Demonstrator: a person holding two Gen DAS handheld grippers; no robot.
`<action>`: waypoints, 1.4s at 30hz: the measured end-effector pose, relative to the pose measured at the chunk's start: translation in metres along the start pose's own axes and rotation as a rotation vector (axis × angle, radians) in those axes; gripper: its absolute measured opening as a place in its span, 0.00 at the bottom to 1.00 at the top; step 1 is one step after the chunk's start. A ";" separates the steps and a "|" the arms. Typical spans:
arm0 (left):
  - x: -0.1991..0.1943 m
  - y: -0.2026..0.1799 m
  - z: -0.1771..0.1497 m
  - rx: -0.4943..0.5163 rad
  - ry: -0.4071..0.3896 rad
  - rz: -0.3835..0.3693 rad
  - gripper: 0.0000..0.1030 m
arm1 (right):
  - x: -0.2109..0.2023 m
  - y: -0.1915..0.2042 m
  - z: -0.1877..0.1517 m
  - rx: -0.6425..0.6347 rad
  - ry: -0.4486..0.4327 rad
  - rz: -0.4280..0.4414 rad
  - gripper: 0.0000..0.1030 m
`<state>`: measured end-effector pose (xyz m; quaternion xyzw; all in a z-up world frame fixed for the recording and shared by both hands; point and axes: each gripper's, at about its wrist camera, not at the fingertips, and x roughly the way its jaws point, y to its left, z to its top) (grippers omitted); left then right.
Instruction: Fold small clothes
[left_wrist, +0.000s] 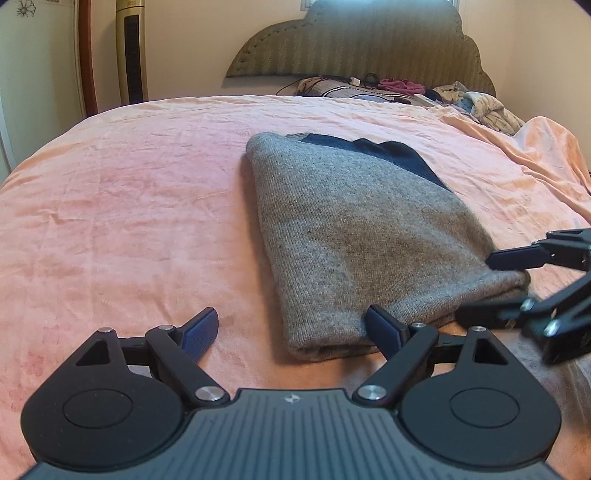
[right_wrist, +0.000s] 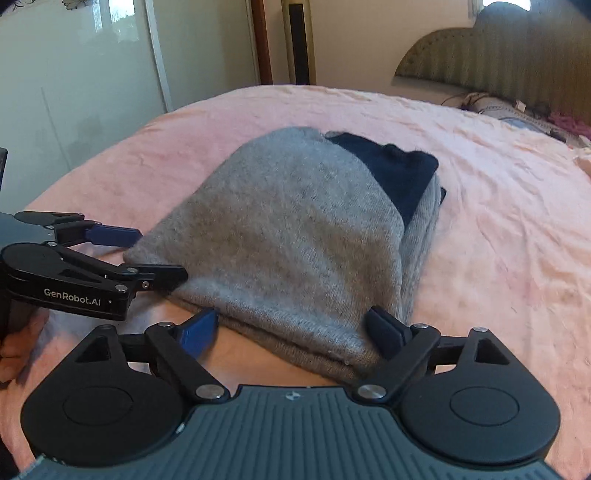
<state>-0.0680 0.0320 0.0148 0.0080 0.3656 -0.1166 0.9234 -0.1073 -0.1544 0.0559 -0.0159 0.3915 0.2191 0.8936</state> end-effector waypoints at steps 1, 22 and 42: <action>0.000 0.000 -0.001 -0.002 -0.004 0.001 0.86 | -0.007 0.001 0.003 0.025 -0.024 0.019 0.81; -0.016 -0.037 -0.027 -0.042 0.010 0.093 1.00 | -0.005 0.013 -0.056 0.160 -0.083 -0.396 1.00; -0.013 -0.039 -0.026 -0.025 0.003 0.124 1.00 | 0.000 0.011 -0.056 0.194 -0.101 -0.416 1.00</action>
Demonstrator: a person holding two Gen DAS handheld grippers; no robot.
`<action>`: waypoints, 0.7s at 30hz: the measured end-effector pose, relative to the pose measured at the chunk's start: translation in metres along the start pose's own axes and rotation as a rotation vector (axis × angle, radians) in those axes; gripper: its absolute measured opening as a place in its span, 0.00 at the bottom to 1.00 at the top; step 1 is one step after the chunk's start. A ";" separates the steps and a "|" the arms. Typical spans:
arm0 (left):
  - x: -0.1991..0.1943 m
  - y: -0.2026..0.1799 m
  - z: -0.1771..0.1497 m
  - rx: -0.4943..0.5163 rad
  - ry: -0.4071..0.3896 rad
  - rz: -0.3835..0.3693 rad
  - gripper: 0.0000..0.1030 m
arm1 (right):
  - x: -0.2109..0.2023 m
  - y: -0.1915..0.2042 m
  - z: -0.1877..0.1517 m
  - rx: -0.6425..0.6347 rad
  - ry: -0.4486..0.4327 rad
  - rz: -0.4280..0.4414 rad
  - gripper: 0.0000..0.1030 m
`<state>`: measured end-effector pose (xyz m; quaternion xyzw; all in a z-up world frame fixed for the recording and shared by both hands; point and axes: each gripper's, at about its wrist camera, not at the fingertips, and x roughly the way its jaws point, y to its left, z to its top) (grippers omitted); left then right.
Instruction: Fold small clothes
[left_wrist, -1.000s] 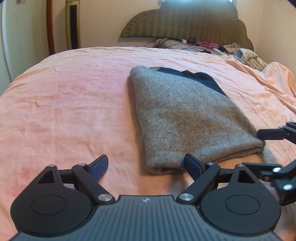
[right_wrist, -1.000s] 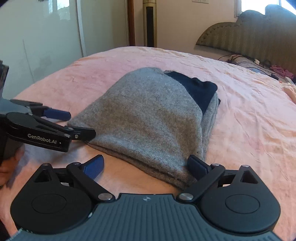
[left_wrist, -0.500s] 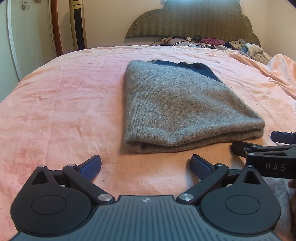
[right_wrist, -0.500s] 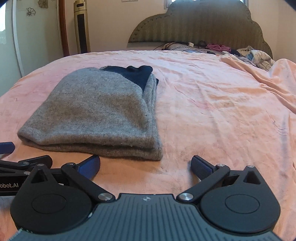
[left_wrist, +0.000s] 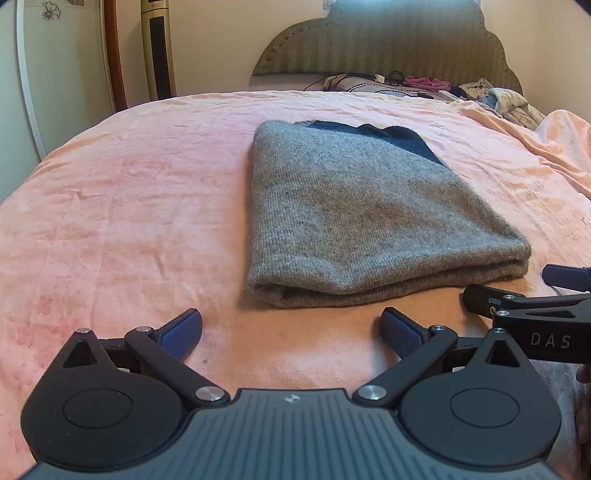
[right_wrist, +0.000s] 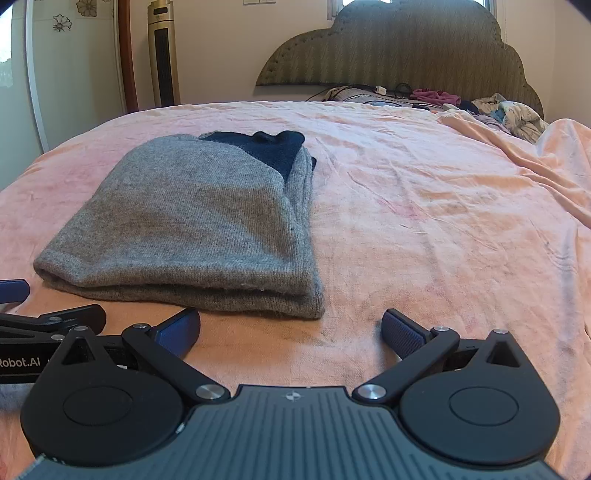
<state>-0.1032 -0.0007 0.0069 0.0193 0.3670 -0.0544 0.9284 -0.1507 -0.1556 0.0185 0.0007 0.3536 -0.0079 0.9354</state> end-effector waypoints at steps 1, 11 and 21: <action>0.000 0.000 0.000 0.000 0.000 0.001 1.00 | 0.000 0.000 0.000 0.000 0.000 0.000 1.00; 0.000 -0.001 0.001 0.002 0.007 0.003 1.00 | 0.000 0.000 0.000 0.001 0.000 0.001 1.00; -0.001 -0.001 0.002 0.007 0.021 -0.005 1.00 | 0.000 0.000 0.000 0.002 0.000 0.000 1.00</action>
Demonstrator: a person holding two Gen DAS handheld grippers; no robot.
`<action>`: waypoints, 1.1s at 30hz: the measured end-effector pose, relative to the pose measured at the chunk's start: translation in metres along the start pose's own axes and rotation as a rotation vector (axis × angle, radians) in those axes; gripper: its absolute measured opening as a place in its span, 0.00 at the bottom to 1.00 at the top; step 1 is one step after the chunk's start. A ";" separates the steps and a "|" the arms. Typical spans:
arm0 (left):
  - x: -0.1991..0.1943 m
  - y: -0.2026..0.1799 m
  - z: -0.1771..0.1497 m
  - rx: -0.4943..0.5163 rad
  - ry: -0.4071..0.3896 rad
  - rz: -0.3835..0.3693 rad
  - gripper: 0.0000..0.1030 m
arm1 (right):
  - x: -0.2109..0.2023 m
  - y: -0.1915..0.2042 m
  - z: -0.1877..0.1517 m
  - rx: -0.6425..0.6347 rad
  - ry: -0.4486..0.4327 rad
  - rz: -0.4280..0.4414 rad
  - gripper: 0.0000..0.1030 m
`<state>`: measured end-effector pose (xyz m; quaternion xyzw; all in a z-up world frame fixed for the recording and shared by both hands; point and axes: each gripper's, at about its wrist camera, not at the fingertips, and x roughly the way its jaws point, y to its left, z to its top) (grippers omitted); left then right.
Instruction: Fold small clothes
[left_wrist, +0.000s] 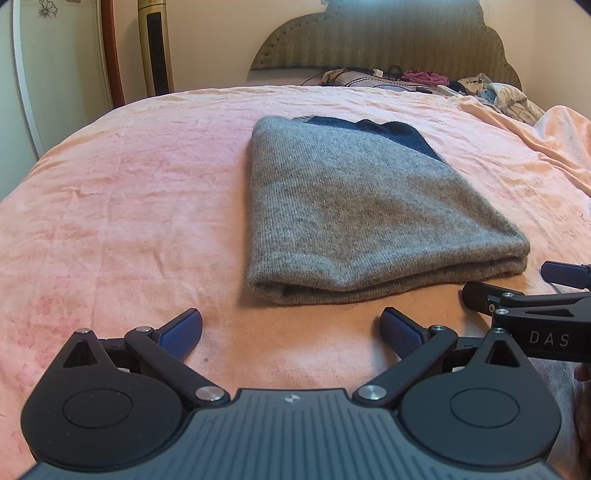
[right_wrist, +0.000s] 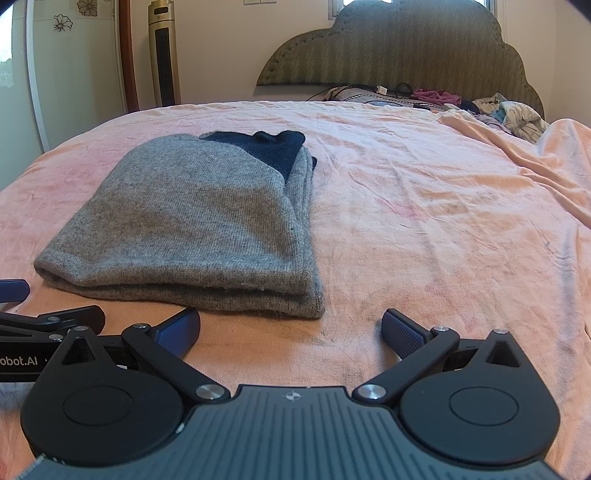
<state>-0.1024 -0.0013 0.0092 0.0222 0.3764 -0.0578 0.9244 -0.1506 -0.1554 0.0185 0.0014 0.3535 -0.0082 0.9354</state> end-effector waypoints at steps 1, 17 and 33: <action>0.000 0.001 0.000 -0.002 0.002 -0.002 1.00 | 0.000 0.000 0.000 0.000 0.000 0.000 1.00; -0.029 0.008 0.009 -0.059 0.039 -0.028 1.00 | -0.024 0.001 0.018 0.082 0.060 0.060 1.00; 0.024 0.173 0.076 -0.063 -0.040 0.177 1.00 | 0.019 -0.160 0.075 0.122 -0.014 -0.216 1.00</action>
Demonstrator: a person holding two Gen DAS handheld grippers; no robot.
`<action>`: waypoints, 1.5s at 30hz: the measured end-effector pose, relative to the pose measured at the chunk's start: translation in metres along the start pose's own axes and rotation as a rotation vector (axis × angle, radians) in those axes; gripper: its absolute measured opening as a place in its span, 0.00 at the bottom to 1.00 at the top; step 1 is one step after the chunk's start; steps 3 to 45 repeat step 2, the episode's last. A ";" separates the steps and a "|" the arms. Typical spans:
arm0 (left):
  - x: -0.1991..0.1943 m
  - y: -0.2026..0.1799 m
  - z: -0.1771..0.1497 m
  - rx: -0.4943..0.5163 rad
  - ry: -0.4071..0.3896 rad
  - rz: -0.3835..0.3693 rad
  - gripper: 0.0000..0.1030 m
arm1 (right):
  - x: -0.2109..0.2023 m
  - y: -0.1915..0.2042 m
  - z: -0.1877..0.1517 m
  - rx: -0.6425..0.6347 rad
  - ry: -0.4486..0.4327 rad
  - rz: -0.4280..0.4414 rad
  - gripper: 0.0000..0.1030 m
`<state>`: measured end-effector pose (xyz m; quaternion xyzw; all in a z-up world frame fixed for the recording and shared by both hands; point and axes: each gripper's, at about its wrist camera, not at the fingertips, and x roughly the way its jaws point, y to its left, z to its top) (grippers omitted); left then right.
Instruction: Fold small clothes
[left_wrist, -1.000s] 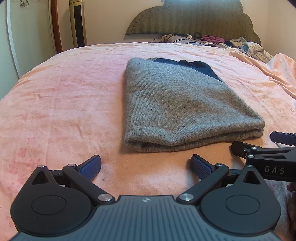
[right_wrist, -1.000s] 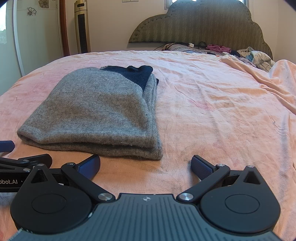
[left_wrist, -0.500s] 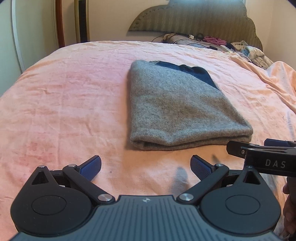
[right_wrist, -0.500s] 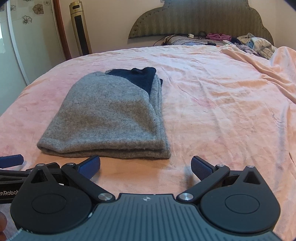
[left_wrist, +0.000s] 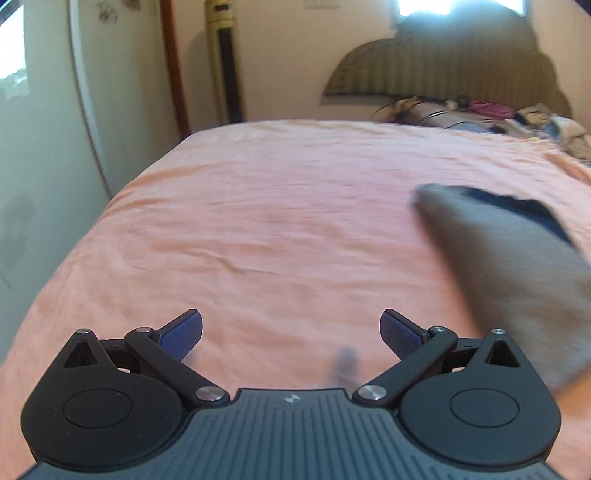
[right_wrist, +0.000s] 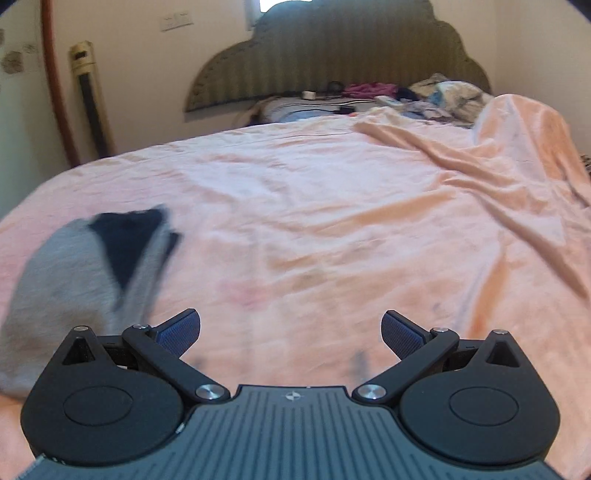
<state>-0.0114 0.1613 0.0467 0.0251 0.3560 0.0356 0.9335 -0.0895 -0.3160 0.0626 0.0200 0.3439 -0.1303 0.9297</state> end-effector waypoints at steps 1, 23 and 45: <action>0.022 0.015 0.006 -0.014 0.017 0.042 1.00 | 0.015 -0.010 0.005 -0.035 0.006 -0.056 1.00; 0.036 0.026 0.008 -0.020 0.018 0.069 1.00 | 0.034 -0.023 0.010 -0.072 0.017 -0.112 1.00; 0.036 0.026 0.008 -0.020 0.018 0.069 1.00 | 0.034 -0.023 0.010 -0.072 0.017 -0.112 1.00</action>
